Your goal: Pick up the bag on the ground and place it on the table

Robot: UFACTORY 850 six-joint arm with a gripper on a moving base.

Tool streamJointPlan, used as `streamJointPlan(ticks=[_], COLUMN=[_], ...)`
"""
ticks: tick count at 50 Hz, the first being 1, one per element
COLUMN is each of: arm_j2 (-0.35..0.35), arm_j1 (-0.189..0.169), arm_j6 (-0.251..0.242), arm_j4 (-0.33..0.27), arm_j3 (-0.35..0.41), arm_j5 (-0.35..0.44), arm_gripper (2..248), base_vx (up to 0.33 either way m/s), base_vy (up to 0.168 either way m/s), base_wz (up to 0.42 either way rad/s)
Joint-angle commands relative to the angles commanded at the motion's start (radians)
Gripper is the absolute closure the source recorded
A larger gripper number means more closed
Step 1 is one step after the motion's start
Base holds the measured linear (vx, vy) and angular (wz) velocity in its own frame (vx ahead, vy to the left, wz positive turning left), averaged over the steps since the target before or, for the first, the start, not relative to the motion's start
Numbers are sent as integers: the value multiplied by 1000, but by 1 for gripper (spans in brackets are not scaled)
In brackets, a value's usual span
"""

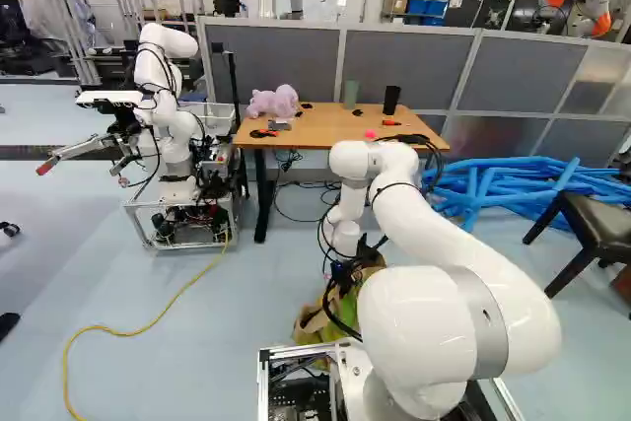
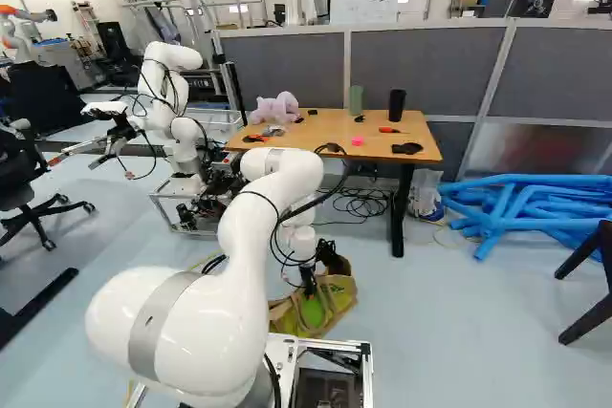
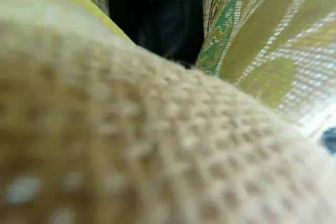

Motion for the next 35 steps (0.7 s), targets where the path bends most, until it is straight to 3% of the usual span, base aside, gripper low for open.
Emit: streamJointPlan(ticks=[1,2,21,35], arm_j2=[0,0,1,43], arm_j1=[0,0,0,0], arm_j6=[0,0,0,0], arm_j4=[0,0,0,0], arm_j3=[0,0,1,43], arm_j5=[0,0,0,0], arm_gripper=[186,222,229,229], base_vx=[0,0,0,0], base_vy=[0,0,0,0], base_wz=[0,0,0,0])
